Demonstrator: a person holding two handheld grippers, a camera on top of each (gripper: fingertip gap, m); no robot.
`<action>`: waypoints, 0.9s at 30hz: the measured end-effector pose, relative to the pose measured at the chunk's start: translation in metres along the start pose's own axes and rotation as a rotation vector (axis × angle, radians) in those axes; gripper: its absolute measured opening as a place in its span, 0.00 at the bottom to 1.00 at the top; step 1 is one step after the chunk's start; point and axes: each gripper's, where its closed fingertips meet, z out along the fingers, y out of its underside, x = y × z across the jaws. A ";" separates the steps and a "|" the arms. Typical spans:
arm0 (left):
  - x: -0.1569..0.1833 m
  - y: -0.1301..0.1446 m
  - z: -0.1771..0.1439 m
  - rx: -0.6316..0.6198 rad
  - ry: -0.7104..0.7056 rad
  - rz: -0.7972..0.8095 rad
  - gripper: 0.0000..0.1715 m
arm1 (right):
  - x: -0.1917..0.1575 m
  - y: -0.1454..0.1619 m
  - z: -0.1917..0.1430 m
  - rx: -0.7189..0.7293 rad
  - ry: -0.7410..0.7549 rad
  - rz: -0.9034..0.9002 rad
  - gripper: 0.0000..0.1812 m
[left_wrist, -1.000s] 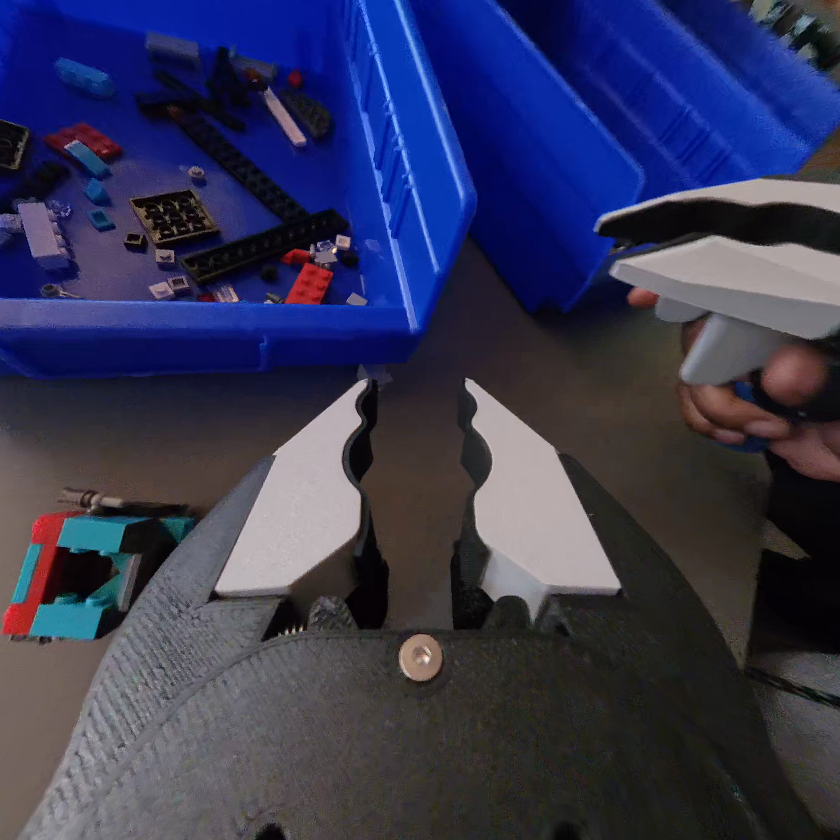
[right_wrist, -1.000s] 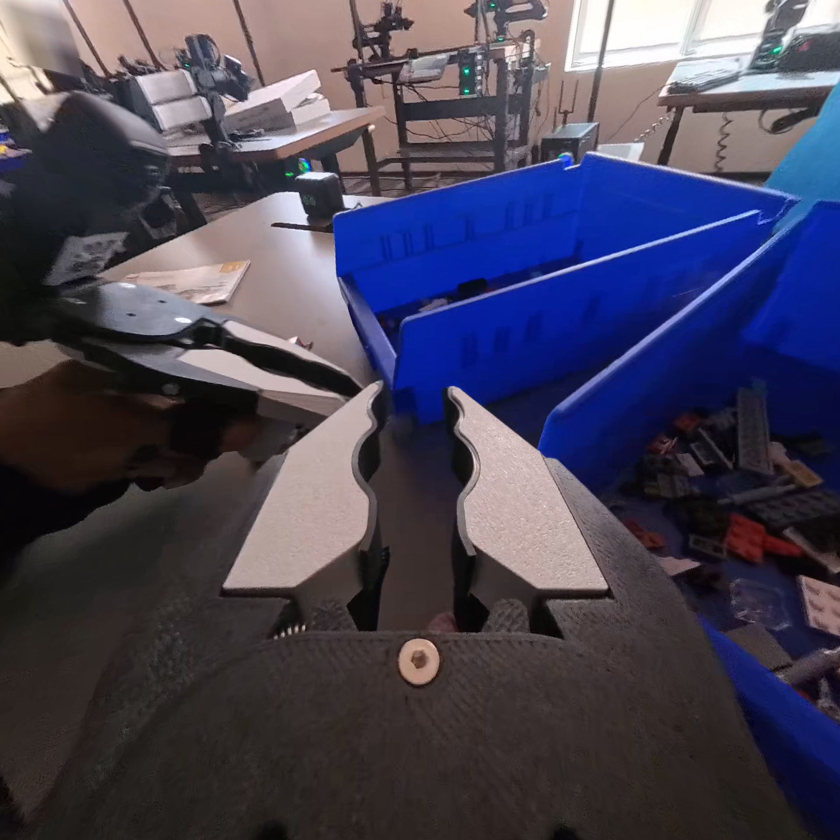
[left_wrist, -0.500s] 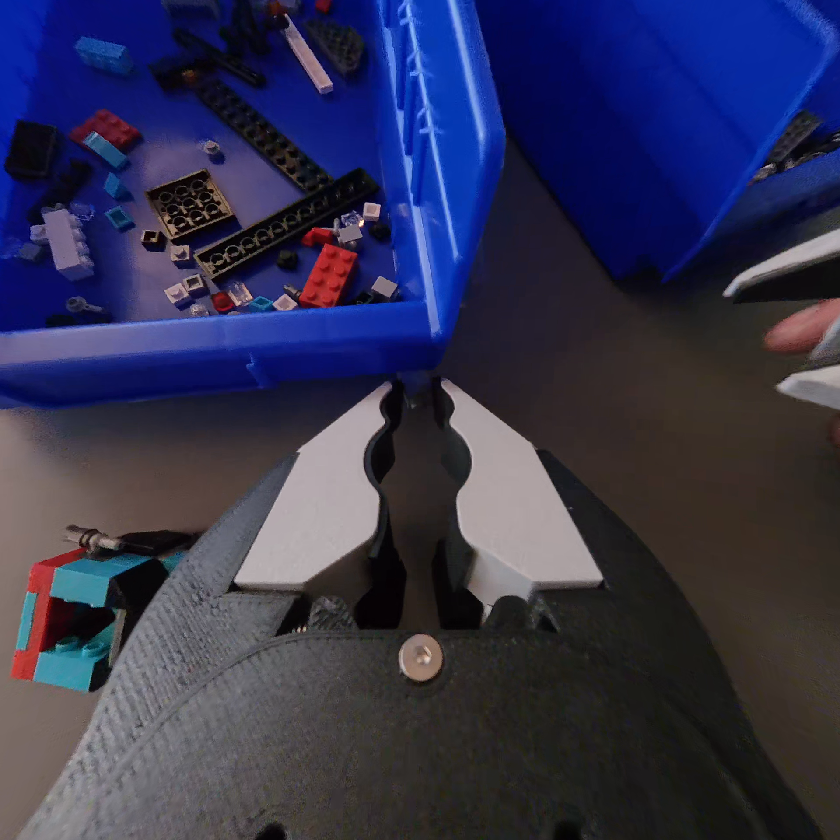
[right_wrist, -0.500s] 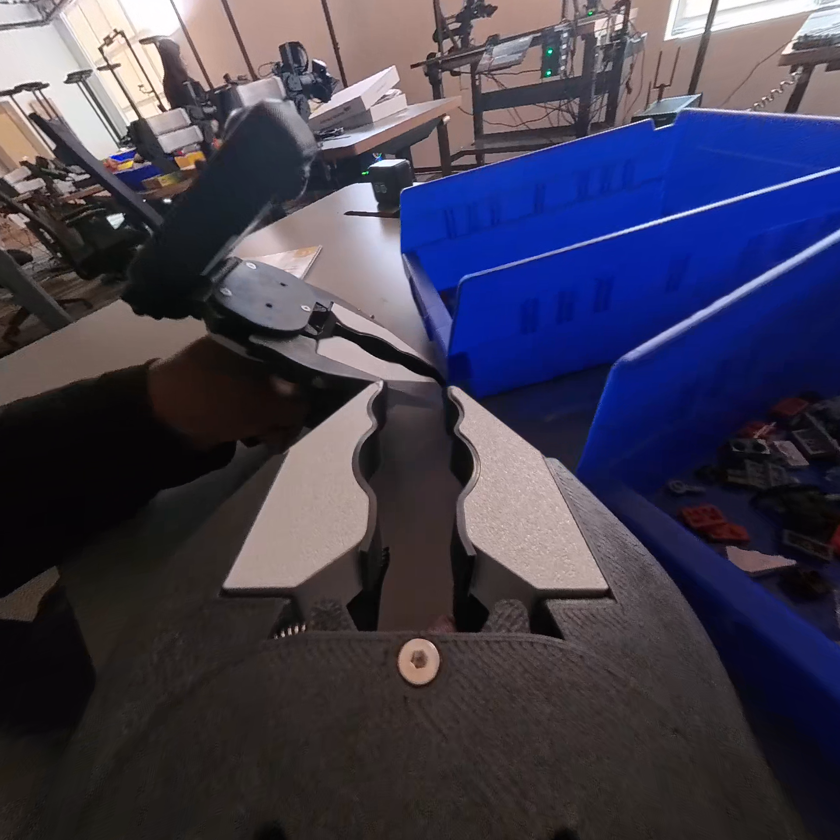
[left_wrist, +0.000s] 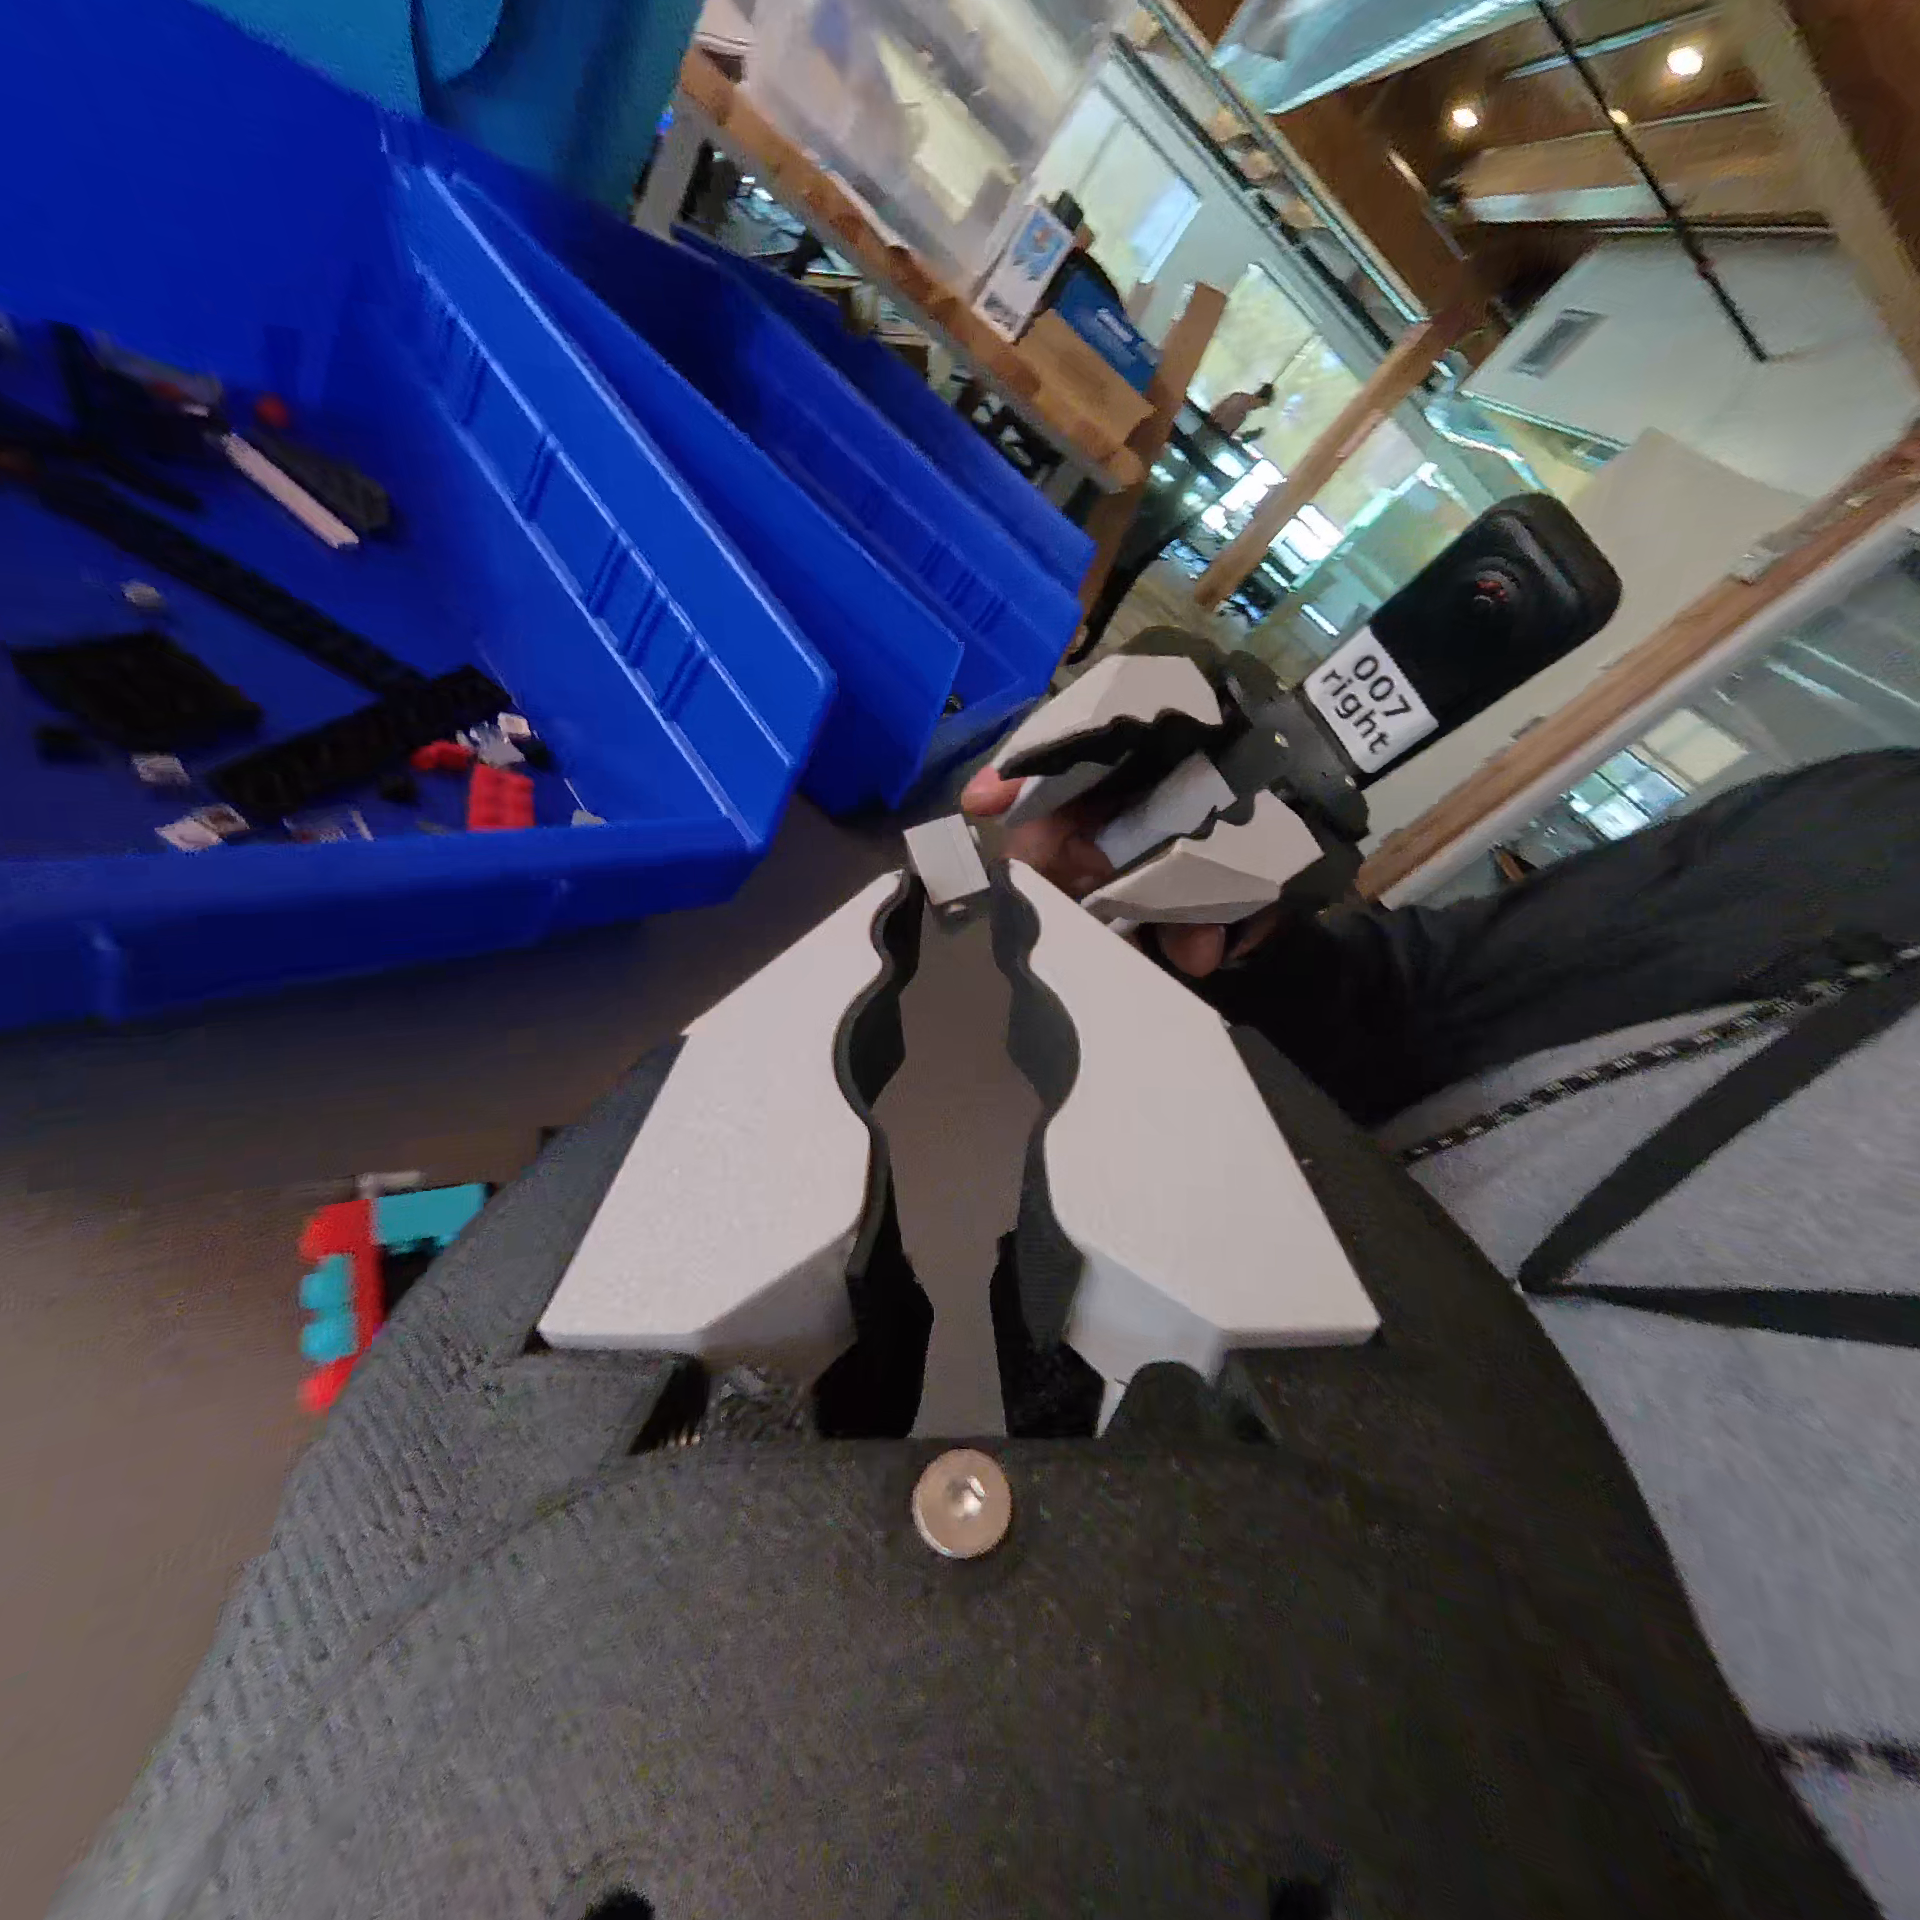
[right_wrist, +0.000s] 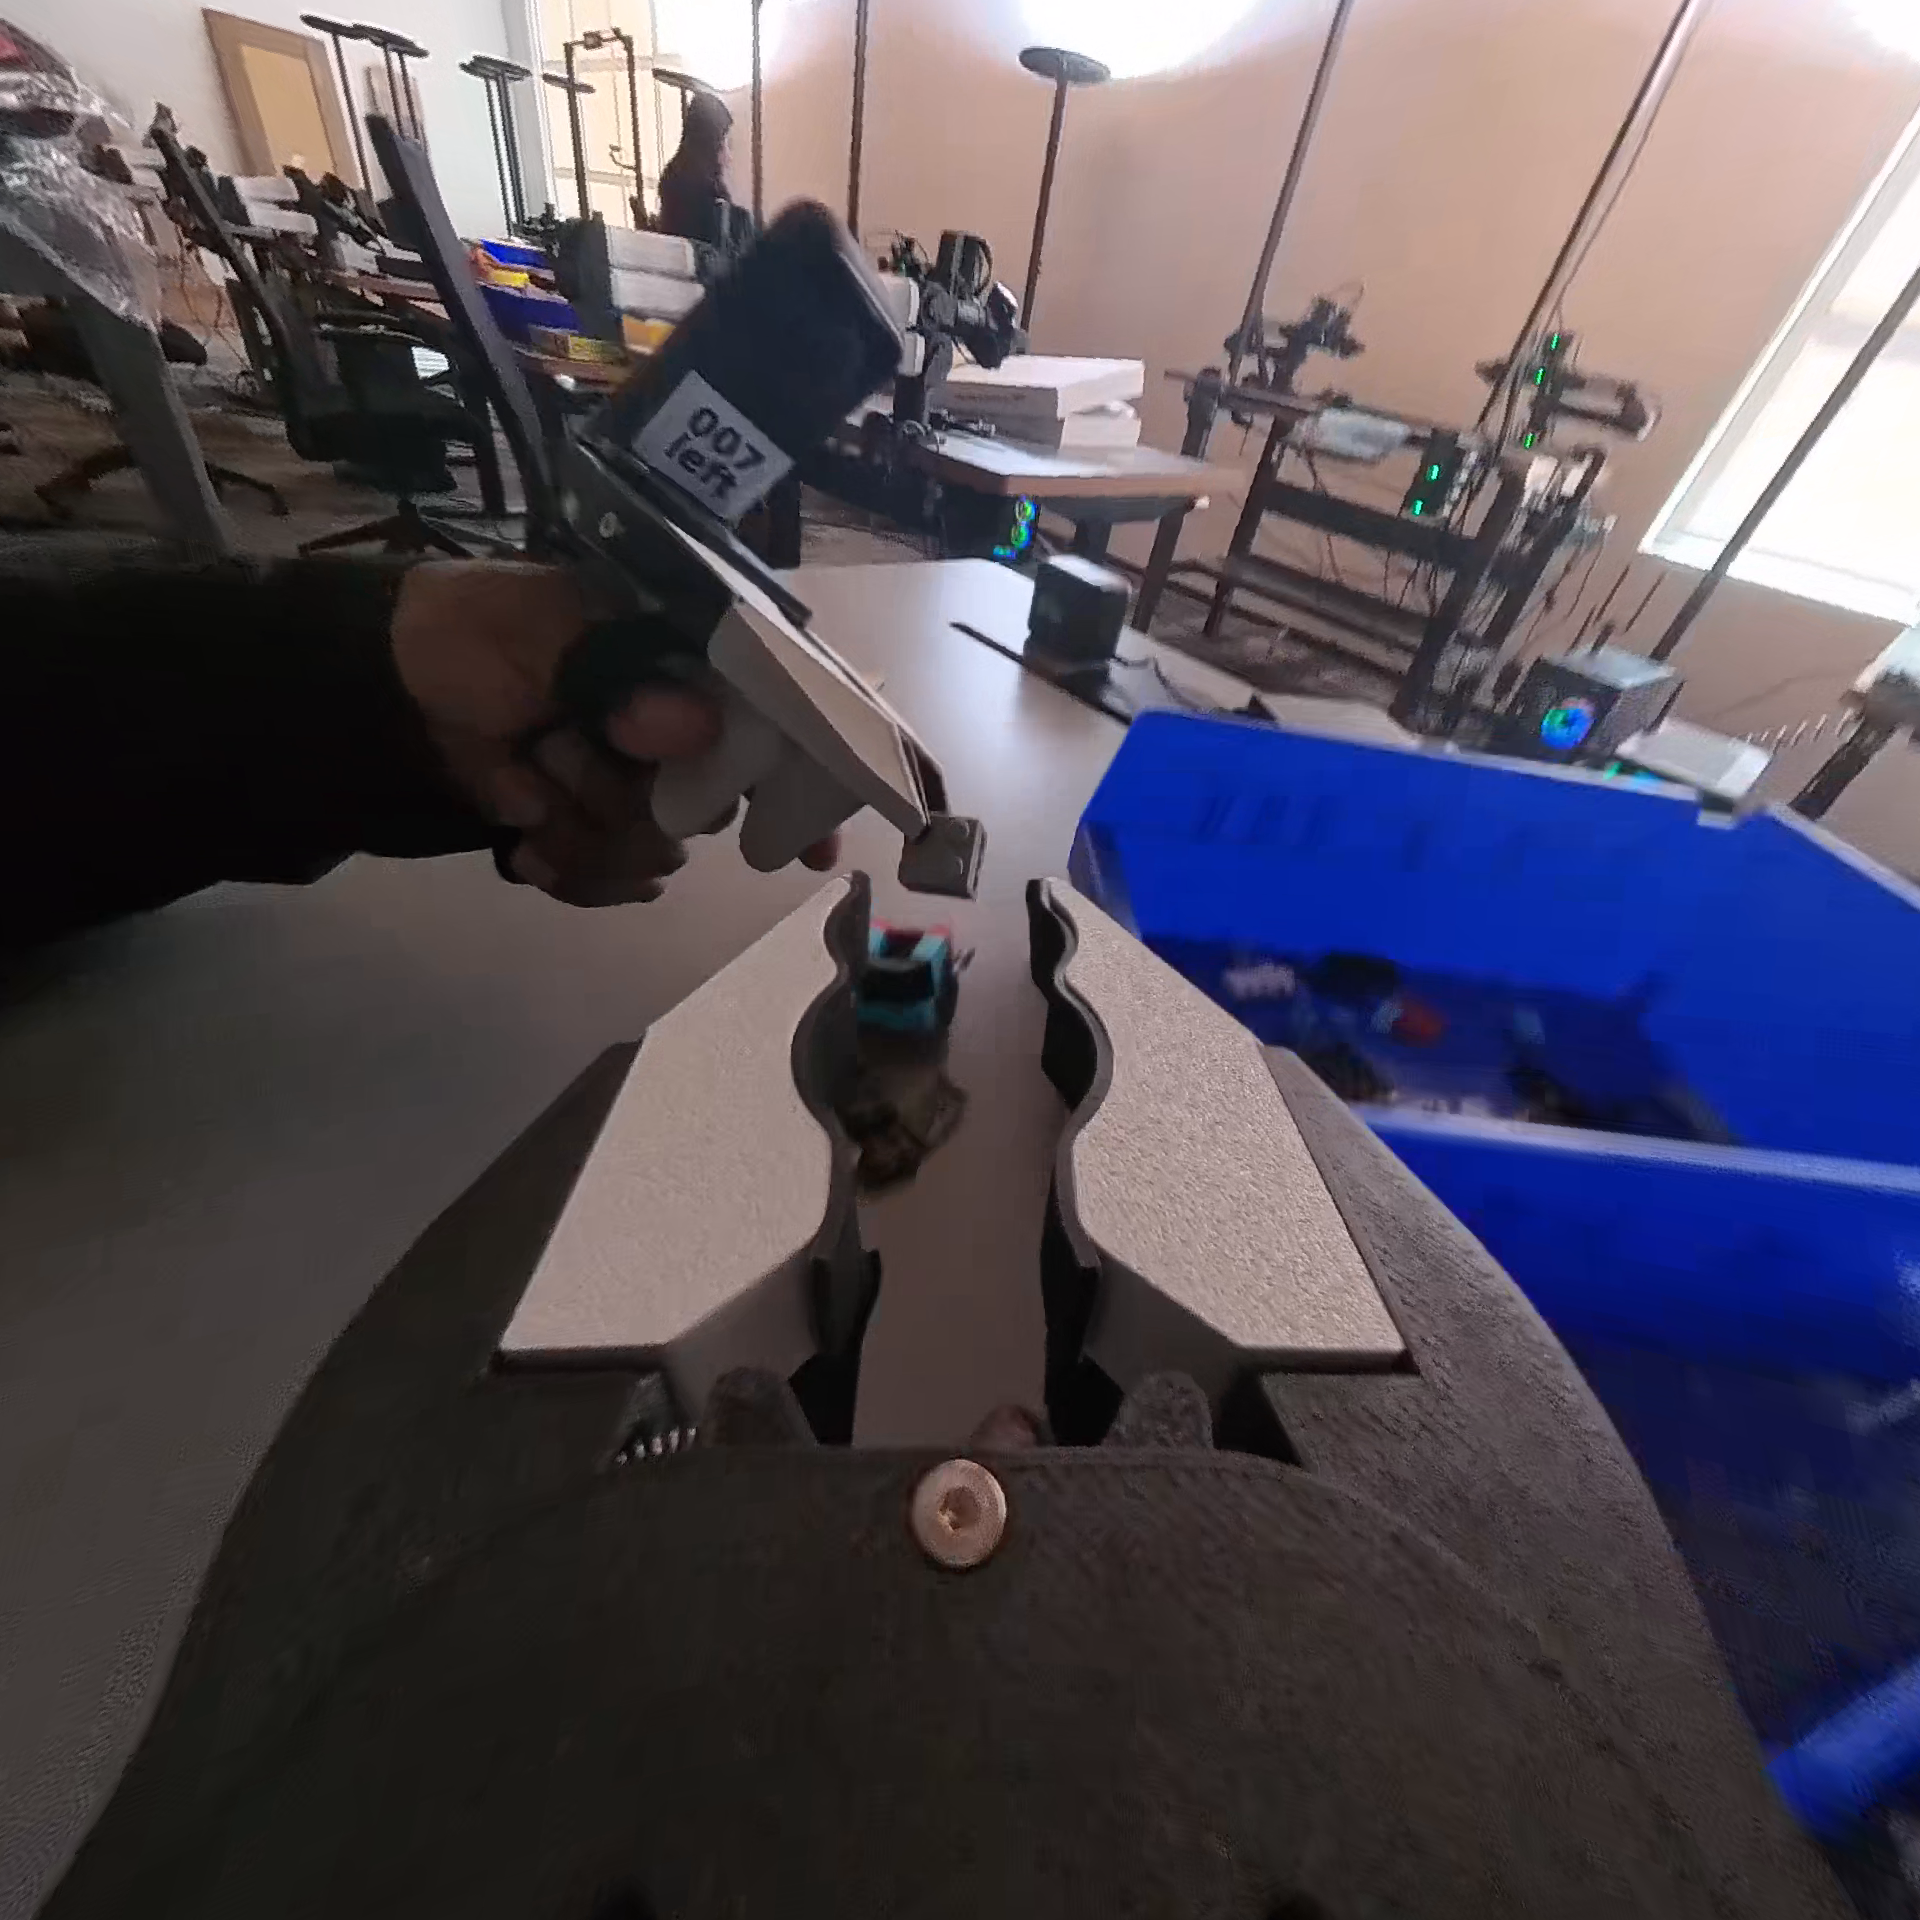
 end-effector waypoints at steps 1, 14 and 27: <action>-0.004 -0.004 -0.006 0.000 0.029 0.007 0.08 | 0.001 -0.005 0.010 0.008 -0.002 -0.026 0.17; -0.039 -0.042 -0.094 0.318 0.187 -0.145 0.08 | -0.009 -0.013 0.120 0.010 0.038 -0.192 0.18; -0.025 -0.012 -0.069 0.138 0.271 -0.203 0.07 | -0.015 0.005 0.093 -0.052 -0.056 -0.361 0.21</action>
